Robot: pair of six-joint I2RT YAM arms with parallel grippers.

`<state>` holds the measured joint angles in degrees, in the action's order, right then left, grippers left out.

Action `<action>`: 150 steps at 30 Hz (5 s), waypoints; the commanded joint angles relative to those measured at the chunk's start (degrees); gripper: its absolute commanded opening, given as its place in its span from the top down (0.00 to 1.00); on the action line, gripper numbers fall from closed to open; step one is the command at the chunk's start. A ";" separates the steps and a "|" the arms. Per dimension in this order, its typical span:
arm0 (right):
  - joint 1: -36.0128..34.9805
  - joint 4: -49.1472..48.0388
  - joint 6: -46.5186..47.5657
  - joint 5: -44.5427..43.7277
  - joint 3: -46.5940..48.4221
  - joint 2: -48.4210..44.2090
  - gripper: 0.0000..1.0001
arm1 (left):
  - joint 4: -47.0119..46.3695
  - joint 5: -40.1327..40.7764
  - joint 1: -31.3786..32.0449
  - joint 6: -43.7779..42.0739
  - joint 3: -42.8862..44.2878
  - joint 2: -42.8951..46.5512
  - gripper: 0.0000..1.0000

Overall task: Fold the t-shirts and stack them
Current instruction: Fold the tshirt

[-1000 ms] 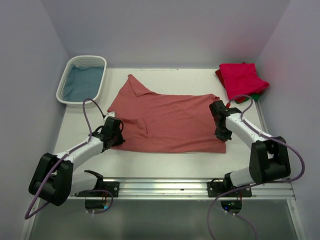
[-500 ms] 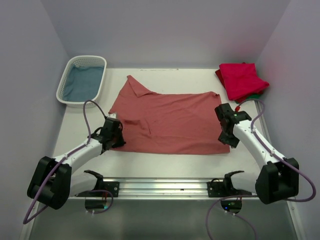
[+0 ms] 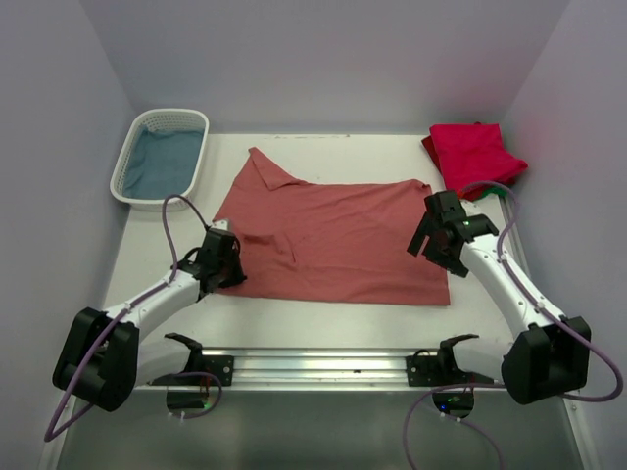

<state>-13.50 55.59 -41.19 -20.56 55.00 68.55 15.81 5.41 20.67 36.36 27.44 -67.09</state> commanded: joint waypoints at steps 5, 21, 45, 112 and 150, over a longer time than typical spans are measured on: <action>-2.14 -29.35 7.87 20.00 -0.25 9.65 0.22 | -3.94 3.55 -0.01 -2.17 14.12 -4.88 1.00; -16.91 -38.80 13.86 40.94 21.28 34.97 1.00 | -3.41 11.29 -0.01 -2.34 30.30 -24.91 1.00; -21.04 -38.45 13.07 44.37 29.37 47.19 1.00 | -2.10 6.28 1.92 0.20 18.01 -14.48 1.00; -23.68 -44.69 11.13 51.76 29.37 50.97 0.62 | -11.86 7.95 2.45 1.26 4.55 -15.17 1.00; -28.78 -33.80 18.07 42.27 40.18 54.75 0.63 | -10.54 8.48 2.45 0.91 4.20 -12.89 1.00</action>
<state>-42.11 19.66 -25.19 23.64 91.90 124.77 3.95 13.26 22.96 36.93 32.60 -80.25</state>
